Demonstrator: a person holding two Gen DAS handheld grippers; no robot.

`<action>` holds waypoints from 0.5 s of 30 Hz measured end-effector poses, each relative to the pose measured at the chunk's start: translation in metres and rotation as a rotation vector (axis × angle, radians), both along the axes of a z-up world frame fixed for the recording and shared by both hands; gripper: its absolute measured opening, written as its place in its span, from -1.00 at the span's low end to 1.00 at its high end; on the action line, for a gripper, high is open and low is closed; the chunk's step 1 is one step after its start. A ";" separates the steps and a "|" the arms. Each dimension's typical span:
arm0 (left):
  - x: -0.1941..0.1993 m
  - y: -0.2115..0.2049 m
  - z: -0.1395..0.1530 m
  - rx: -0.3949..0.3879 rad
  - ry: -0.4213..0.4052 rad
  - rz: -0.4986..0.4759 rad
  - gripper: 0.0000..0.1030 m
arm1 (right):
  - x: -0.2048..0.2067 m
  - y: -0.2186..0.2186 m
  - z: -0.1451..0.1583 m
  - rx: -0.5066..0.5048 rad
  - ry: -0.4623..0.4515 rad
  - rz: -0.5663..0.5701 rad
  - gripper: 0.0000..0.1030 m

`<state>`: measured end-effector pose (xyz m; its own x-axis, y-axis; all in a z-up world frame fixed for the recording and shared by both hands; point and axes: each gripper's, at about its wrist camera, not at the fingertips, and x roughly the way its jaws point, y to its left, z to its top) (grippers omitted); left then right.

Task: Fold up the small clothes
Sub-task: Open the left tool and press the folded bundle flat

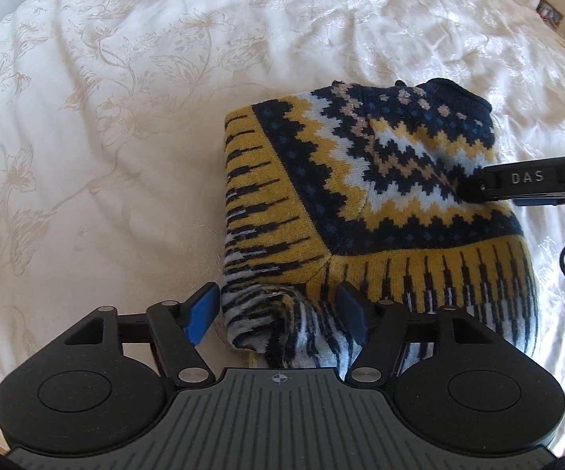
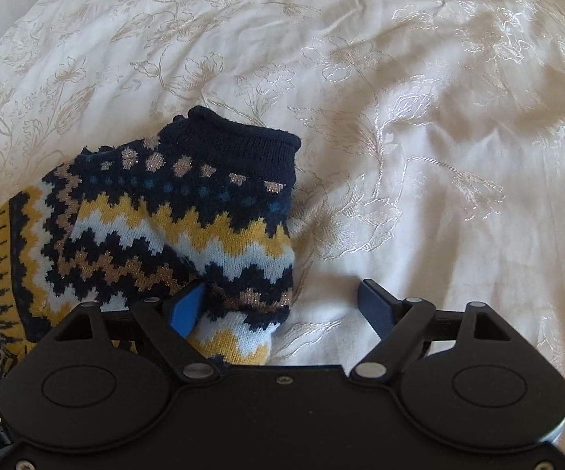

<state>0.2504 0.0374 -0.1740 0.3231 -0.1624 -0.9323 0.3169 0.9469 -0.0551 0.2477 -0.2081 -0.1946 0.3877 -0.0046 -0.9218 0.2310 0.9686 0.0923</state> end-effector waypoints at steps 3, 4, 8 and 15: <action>-0.001 0.002 0.003 0.008 -0.007 0.009 0.44 | -0.012 -0.006 0.015 0.020 -0.063 -0.007 0.67; -0.002 0.002 0.006 0.015 -0.015 0.008 0.44 | -0.017 -0.006 0.021 0.019 -0.086 -0.005 0.68; -0.011 0.001 0.019 0.046 -0.033 0.010 0.48 | -0.044 -0.008 0.048 0.020 -0.159 -0.004 0.78; -0.034 -0.006 0.051 0.072 -0.057 0.039 0.78 | -0.087 -0.007 0.081 0.025 -0.214 -0.007 0.99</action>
<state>0.2165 0.0314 -0.1226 0.3804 -0.0818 -0.9212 0.2806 0.9593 0.0307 0.1611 -0.2151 -0.1137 0.5747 0.0142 -0.8182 0.2102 0.9638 0.1643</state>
